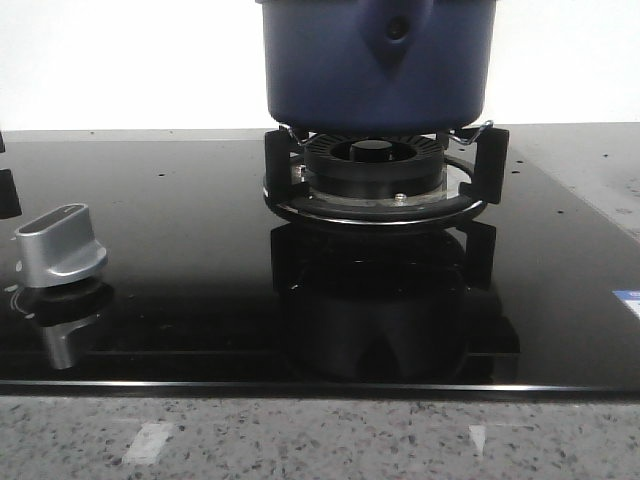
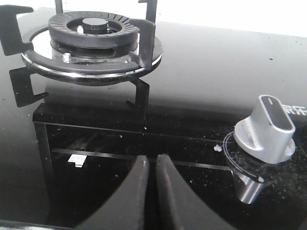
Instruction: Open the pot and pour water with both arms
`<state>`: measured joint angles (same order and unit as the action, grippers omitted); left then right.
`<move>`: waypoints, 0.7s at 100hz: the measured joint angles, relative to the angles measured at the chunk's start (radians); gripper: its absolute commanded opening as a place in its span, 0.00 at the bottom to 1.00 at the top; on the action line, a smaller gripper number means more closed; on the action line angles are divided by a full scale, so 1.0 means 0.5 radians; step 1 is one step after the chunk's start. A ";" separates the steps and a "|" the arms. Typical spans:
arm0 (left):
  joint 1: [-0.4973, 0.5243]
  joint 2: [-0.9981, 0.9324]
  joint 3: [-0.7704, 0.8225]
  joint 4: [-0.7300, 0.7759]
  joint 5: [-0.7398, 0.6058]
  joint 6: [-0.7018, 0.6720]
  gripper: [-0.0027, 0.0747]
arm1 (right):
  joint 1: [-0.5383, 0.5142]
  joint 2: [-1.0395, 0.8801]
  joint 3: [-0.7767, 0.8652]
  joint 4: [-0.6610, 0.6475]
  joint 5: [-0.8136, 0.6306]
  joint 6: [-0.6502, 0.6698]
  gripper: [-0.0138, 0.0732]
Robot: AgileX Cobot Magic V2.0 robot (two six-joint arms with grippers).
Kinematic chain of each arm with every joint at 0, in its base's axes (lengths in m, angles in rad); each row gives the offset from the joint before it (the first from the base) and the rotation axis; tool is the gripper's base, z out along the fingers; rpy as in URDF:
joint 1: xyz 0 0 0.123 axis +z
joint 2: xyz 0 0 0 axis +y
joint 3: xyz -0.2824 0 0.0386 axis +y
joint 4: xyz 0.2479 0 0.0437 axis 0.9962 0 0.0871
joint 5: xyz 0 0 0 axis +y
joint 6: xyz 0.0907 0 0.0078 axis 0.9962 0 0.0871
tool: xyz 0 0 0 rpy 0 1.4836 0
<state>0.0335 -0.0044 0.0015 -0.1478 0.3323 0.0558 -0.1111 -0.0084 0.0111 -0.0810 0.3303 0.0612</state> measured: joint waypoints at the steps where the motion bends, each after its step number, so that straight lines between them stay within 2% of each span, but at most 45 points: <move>1: 0.000 0.000 0.000 0.000 0.000 0.000 0.01 | 0.000 0.000 0.000 0.000 0.000 0.000 0.08; 50: 0.000 0.000 0.000 0.000 0.000 0.000 0.01 | 0.000 0.000 0.000 -0.024 -0.008 0.000 0.08; 59: 0.000 0.000 0.000 0.000 0.000 0.000 0.01 | 0.000 0.000 0.000 -0.055 -0.087 0.000 0.08; 70: 0.000 0.000 0.000 0.000 0.000 0.000 0.01 | 0.000 0.000 0.000 -0.069 -0.325 0.000 0.08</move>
<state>0.0335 -0.0044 0.0015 -0.1478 0.3323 0.0558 -0.1111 -0.0084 0.0111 -0.1155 0.1678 0.0612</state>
